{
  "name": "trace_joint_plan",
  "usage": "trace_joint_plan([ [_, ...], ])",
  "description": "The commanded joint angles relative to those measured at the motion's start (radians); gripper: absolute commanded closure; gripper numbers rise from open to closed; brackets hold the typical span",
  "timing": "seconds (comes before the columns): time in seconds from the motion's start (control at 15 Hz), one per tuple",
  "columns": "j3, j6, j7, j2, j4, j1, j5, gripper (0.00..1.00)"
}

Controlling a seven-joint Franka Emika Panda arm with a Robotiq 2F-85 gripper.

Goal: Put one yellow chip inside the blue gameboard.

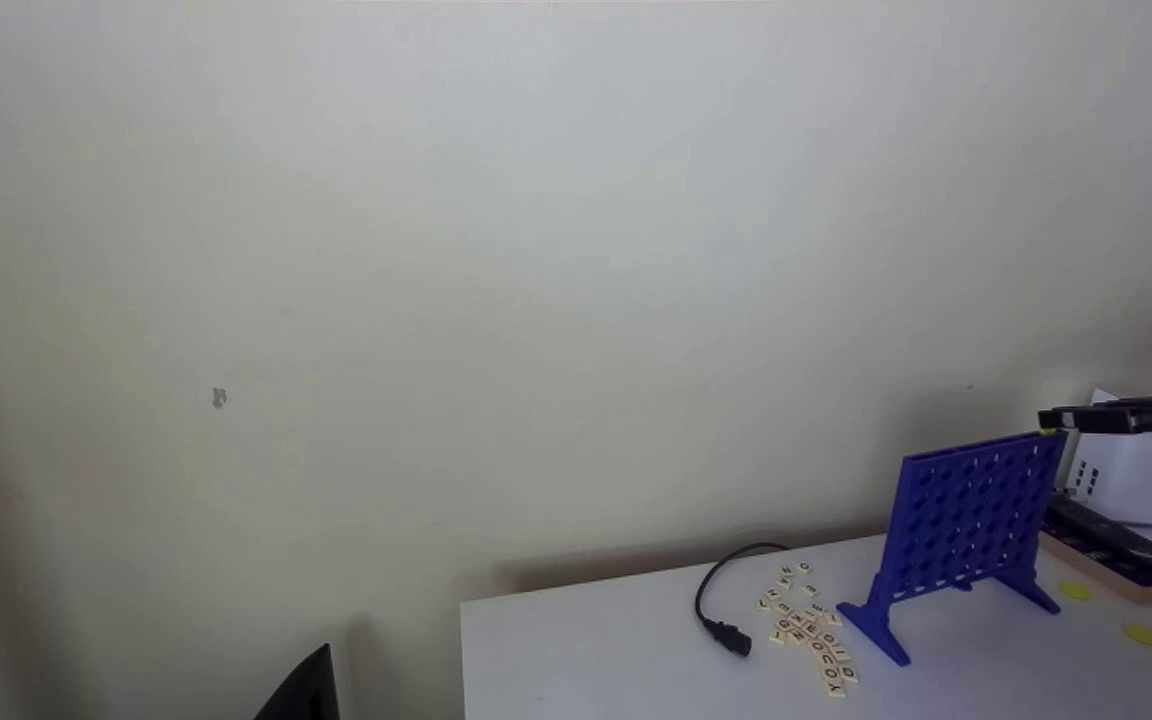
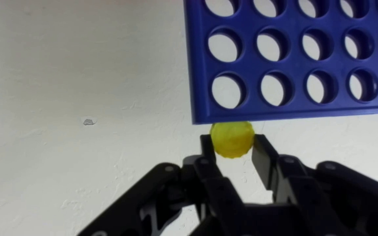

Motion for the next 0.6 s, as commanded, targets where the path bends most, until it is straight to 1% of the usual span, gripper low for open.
trace_joint_plan([
  [0.0, 0.024, 0.017, -0.073, 0.025, -0.011, -0.025, 0.043, 0.90],
  [0.33, 0.036, 0.012, -0.116, 0.040, -0.015, -0.031, 0.056, 0.90],
  [0.53, 0.027, 0.013, -0.140, 0.052, -0.018, -0.019, 0.062, 0.90],
])
